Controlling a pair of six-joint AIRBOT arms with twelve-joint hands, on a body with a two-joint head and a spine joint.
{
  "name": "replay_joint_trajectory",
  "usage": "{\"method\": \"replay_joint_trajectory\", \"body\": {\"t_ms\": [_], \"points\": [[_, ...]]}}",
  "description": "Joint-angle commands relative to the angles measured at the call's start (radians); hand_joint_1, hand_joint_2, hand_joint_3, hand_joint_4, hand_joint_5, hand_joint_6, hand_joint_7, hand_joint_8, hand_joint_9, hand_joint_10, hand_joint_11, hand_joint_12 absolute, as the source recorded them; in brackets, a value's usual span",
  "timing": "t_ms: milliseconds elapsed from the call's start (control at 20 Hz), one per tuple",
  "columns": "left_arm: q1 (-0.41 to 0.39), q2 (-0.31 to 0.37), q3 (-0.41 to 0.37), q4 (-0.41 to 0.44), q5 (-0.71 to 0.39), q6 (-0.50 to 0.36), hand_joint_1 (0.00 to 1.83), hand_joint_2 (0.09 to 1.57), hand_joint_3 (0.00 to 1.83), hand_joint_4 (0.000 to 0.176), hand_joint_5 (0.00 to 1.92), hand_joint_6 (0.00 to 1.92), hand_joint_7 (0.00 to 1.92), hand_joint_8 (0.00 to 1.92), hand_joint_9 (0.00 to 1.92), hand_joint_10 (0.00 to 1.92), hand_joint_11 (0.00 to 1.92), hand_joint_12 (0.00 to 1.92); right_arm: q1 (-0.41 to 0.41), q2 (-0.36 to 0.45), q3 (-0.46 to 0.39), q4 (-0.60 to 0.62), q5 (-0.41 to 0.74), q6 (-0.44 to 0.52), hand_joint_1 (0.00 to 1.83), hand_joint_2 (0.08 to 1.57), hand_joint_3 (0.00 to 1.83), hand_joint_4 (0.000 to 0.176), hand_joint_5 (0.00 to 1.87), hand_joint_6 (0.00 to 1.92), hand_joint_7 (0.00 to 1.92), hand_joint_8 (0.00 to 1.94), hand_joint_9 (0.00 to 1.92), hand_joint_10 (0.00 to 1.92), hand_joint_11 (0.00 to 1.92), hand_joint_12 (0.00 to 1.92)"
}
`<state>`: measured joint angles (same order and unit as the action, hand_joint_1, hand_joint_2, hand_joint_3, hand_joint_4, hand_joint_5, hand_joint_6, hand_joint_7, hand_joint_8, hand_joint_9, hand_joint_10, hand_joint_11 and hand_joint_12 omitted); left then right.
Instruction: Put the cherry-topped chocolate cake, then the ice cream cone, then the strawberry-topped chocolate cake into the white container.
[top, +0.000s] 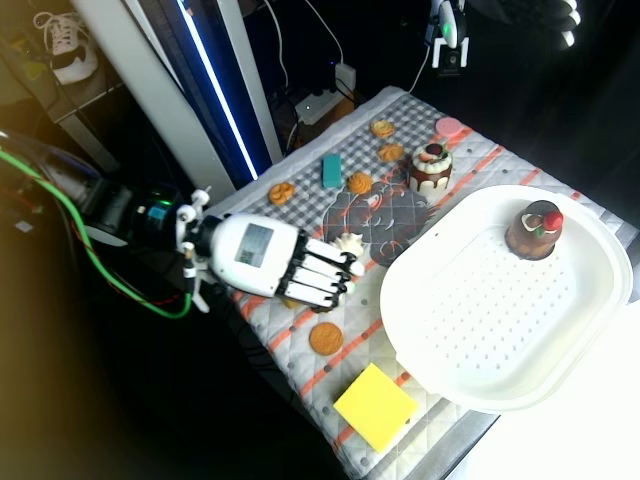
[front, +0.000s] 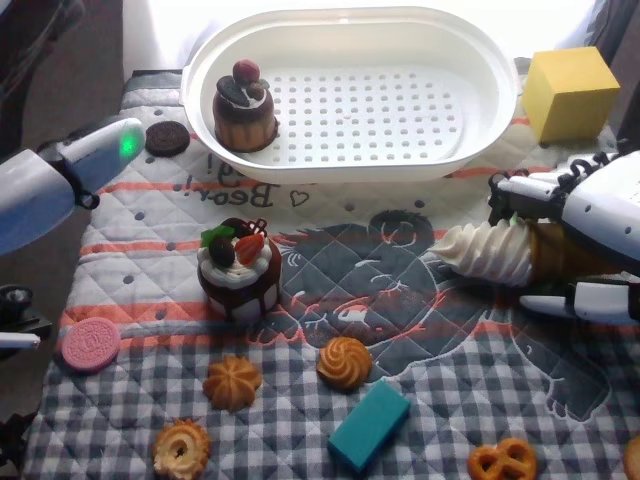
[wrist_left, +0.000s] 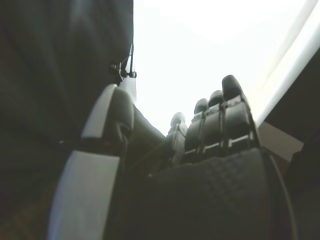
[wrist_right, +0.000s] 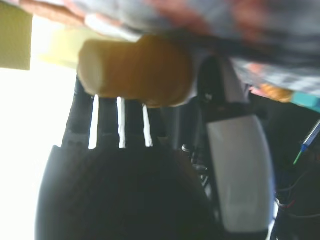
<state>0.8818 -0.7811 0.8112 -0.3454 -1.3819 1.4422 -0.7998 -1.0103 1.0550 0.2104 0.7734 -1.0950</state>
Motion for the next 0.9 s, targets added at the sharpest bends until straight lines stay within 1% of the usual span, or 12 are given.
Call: {"method": "replay_joint_trajectory", "body": {"t_ms": [0, 100, 200, 350, 400, 500, 550, 650, 700, 750, 800, 850], "points": [[-0.002, 0.009, 0.002, 0.016, -0.134, -0.009, 0.92, 1.29, 0.0, 0.151, 0.01, 0.0, 0.0, 0.0, 0.0, 0.0, 0.0, 0.15, 0.009, -0.007, 0.004, -0.01, 0.047, -0.004, 1.18, 1.29, 0.0, 0.0, 0.59, 1.37, 0.76, 1.62, 0.83, 1.76, 0.87, 1.92], [0.005, 0.009, 0.002, 0.012, -0.141, -0.014, 0.87, 1.29, 0.0, 0.16, 0.01, 0.0, 0.0, 0.0, 0.0, 0.0, 0.0, 0.09, 0.032, -0.001, 0.002, -0.025, 0.056, -0.004, 1.16, 1.32, 0.01, 0.0, 0.58, 1.52, 0.66, 1.63, 0.96, 1.9, 1.0, 1.92], [0.014, 0.01, 0.002, 0.006, -0.15, -0.017, 0.87, 1.3, 0.0, 0.175, 0.02, 0.0, 0.0, 0.0, 0.0, 0.0, 0.0, 0.13, 0.049, 0.034, -0.019, -0.046, 0.094, -0.004, 1.15, 1.34, 0.0, 0.0, 0.55, 1.35, 0.67, 1.8, 0.85, 1.92, 0.95, 1.92], [0.015, 0.012, 0.002, -0.003, -0.148, -0.017, 0.83, 1.29, 0.0, 0.165, 0.02, 0.0, 0.0, 0.0, 0.0, 0.0, 0.0, 0.26, 0.068, 0.107, -0.069, -0.072, 0.198, -0.004, 1.18, 1.27, 0.0, 0.0, 0.63, 1.32, 0.8, 1.52, 0.82, 1.62, 0.86, 1.92], [0.017, 0.015, 0.002, -0.012, -0.141, -0.017, 0.82, 1.29, 0.0, 0.159, 0.02, 0.0, 0.0, 0.0, 0.0, 0.0, 0.0, 0.27, 0.081, 0.123, -0.079, -0.081, 0.221, -0.004, 1.19, 1.27, 0.0, 0.0, 0.63, 1.29, 0.79, 1.57, 0.82, 1.66, 0.89, 1.92], [0.018, 0.014, 0.004, -0.014, -0.132, -0.017, 0.84, 1.27, 0.0, 0.169, 0.03, 0.0, 0.0, 0.0, 0.0, 0.0, 0.0, 0.26, 0.105, 0.141, -0.087, -0.094, 0.241, -0.004, 1.3, 1.23, 0.0, 0.0, 0.69, 1.27, 0.79, 1.4, 0.76, 1.55, 0.68, 1.88], [0.018, 0.014, 0.004, -0.014, -0.13, -0.017, 0.83, 1.27, 0.0, 0.159, 0.02, 0.0, 0.0, 0.0, 0.0, 0.0, 0.0, 0.31, 0.119, 0.146, -0.088, -0.1, 0.25, -0.004, 1.22, 1.25, 0.0, 0.0, 0.67, 1.24, 0.79, 1.56, 0.87, 1.73, 0.88, 1.91], [0.018, 0.013, 0.004, -0.015, -0.128, -0.017, 0.87, 1.28, 0.0, 0.152, 0.01, 0.0, 0.0, 0.0, 0.0, 0.0, 0.0, 0.33, 0.151, 0.15, -0.086, -0.114, 0.255, -0.005, 1.2, 1.26, 0.0, 0.0, 0.67, 1.25, 0.78, 1.59, 0.82, 1.66, 0.8, 1.92], [0.02, 0.011, 0.003, -0.015, -0.128, -0.019, 0.91, 1.29, 0.0, 0.161, 0.01, 0.0, 0.0, 0.0, 0.0, 0.0, 0.0, 0.32, 0.175, 0.149, -0.075, -0.115, 0.254, -0.009, 1.18, 1.29, 0.01, 0.0, 0.66, 1.22, 0.71, 1.73, 0.89, 1.87, 0.96, 1.92], [0.021, 0.008, 0.003, -0.015, -0.128, -0.021, 0.92, 1.3, 0.01, 0.166, 0.01, 0.0, 0.0, 0.0, 0.0, 0.0, 0.0, 0.31, 0.201, 0.14, -0.061, -0.115, 0.242, -0.012, 1.18, 1.29, 0.0, 0.0, 0.65, 1.25, 0.73, 1.7, 0.83, 1.82, 0.87, 1.92], [0.024, 0.006, 0.002, -0.014, -0.128, -0.022, 0.95, 1.3, 0.01, 0.168, 0.02, 0.01, 0.0, 0.0, 0.0, 0.0, 0.0, 0.32, 0.236, 0.123, -0.037, -0.115, 0.212, -0.013, 1.17, 1.29, 0.0, 0.0, 0.64, 1.44, 0.69, 1.6, 1.0, 1.9, 1.08, 1.92], [0.035, 0.003, 0.001, -0.019, -0.14, -0.029, 0.94, 1.3, 0.01, 0.174, 0.03, 0.01, 0.0, 0.0, 0.0, 0.0, 0.0, 0.32, 0.284, 0.091, 0.0, -0.112, 0.155, -0.021, 1.09, 1.29, 0.0, 0.0, 0.66, 1.45, 0.95, 1.82, 1.17, 1.92, 1.22, 1.92]]}}
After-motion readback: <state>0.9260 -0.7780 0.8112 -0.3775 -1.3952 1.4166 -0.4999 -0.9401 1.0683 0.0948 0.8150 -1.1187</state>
